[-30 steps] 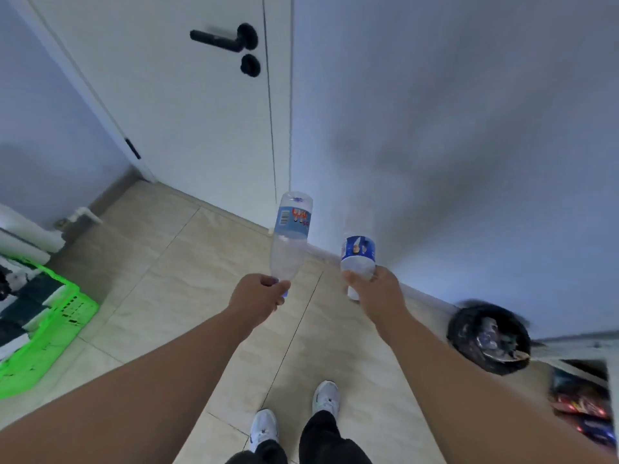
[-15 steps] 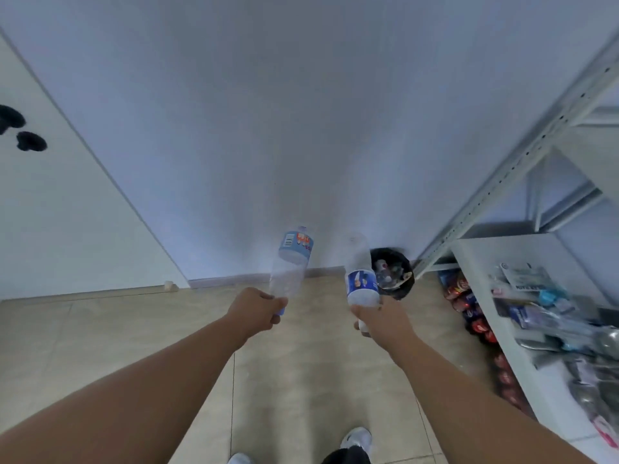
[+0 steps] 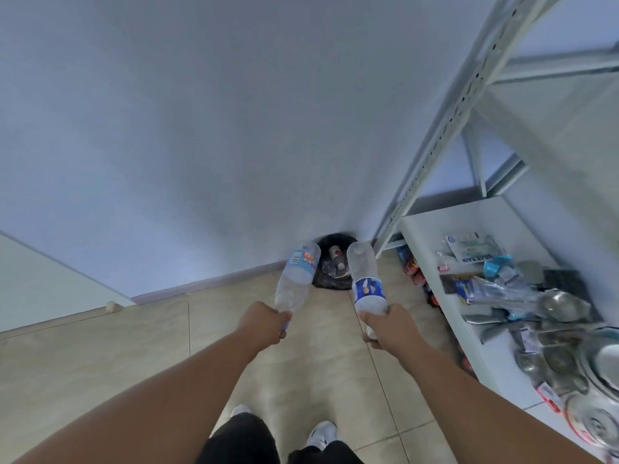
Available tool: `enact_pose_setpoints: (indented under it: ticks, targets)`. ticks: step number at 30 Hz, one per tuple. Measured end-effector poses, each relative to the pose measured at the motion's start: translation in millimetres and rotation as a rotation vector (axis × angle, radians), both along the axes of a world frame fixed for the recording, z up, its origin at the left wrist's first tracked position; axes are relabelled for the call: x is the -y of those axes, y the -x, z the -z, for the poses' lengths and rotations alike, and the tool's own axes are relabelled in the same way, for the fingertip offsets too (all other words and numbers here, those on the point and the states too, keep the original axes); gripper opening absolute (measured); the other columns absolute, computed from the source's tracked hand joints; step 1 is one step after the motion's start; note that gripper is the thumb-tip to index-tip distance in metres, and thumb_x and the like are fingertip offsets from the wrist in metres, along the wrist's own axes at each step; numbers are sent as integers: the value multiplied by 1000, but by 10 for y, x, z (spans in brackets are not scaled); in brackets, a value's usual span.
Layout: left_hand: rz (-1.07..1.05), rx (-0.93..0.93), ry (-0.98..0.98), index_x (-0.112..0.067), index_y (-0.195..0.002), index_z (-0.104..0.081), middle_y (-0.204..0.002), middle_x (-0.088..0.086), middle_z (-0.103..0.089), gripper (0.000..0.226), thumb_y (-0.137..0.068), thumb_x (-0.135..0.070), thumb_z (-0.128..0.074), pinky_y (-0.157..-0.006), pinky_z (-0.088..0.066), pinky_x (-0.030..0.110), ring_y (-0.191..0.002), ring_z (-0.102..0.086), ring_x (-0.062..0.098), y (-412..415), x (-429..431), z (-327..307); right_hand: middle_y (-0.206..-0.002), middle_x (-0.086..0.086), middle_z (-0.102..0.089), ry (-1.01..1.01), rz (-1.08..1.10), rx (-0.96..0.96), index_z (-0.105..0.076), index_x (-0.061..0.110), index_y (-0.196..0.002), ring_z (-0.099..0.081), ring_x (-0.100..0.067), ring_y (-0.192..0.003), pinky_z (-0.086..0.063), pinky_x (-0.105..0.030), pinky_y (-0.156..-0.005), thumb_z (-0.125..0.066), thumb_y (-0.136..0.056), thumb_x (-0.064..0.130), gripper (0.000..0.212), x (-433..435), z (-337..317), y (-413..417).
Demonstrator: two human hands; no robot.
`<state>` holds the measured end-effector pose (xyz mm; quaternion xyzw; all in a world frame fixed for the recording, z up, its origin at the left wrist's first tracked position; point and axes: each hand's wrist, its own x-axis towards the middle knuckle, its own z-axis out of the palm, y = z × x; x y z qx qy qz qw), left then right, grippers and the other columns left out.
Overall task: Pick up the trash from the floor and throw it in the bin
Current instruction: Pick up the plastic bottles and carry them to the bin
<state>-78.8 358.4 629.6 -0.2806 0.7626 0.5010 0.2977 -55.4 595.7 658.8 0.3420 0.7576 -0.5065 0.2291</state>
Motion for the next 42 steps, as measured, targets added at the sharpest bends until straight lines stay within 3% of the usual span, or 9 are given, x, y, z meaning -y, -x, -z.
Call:
enact_pose_setpoints:
  ticks: [7, 12, 16, 20, 25, 31, 34, 38, 42]
  targets:
    - [85, 55, 82, -5, -69, -66, -63, 9, -66, 25, -87, -22, -66, -69, -57, 36, -57, -63, 24, 666, -308, 415, -106, -19, -66, 40, 98, 106, -52, -1, -123, -76, -31, -82, -61, -49, -84, -65, -91, 22, 41, -326, 344, 481]
    - [191, 94, 136, -10, -86, -56, -75, 9, -70, 17, -87, -25, -62, -52, -53, 26, -52, -65, 18, 1309, -464, 754, -79, -17, -67, 46, 105, 187, -52, 6, -112, -67, -25, -56, -57, -35, -60, -63, -94, 27, 29, -470, 628, 965]
    - [319, 71, 229, -21, -68, -51, -77, 13, -75, 20, -84, -30, -60, -70, -60, 41, -72, -74, 29, 1878, -589, 1063, -78, -16, -66, 40, 110, 262, -51, 5, -116, -62, -24, -48, -50, -28, -49, -58, -95, 31, 33, -572, 1049, 1501]
    - [390, 107, 280, -18, -69, -56, -76, 11, -75, 21, -83, -34, -58, -69, -59, 37, -74, -73, 29, 2342, -714, 1487, -81, -14, -64, 49, 146, 342, -46, 5, -115, -58, -21, -47, -45, -21, -39, -54, -97, 25, 28, -655, 1576, 1957]
    - [422, 131, 336, -11, -96, -60, -86, 10, -75, 32, -82, -39, -59, -67, -58, 35, -76, -72, 27, 2815, -926, 2292, -77, -7, -61, 62, 17, 438, -44, 15, -86, -58, -17, -43, -44, -23, -45, -41, -101, 16, 15, -815, 2422, 2435]
    - [408, 54, 400, -29, -135, -50, -111, 3, -70, 57, -82, -44, -62, -48, -41, 22, -73, -64, 20, 3212, -1175, 3283, -70, -7, -76, -38, -39, 432, -53, 7, -108, -63, -14, -37, -45, -17, -41, -50, -90, 34, 32, -927, 3512, 2884]
    - [462, 32, 429, -30, -127, -55, -112, 3, -68, 44, -85, -44, -60, -50, -39, 22, -72, -60, 18, 3334, -1304, 3678, -72, -7, -77, -66, -69, 423, -54, 8, -106, -65, -16, -44, -46, -20, -46, -48, -91, 39, 35, -935, 3920, 3024]
    - [567, -8, 453, -23, -118, -61, -101, 1, -65, 36, -88, -42, -58, -73, -55, 35, -89, -66, 29, 3434, -1442, 4121, -75, -9, -76, -81, -100, 419, -54, 6, -108, -63, -20, -49, -42, -20, -44, -47, -92, 36, 34, -927, 4362, 3168]
    - [643, -28, 501, -16, -92, -67, -91, 8, -71, 25, -87, -38, -56, -60, -44, 30, -80, -65, 29, 3587, -1561, 4537, -84, -13, -70, -87, -133, 454, -58, 1, -113, -57, -22, -56, -41, -26, -47, -48, -95, 32, 37, -934, 4704, 3356]
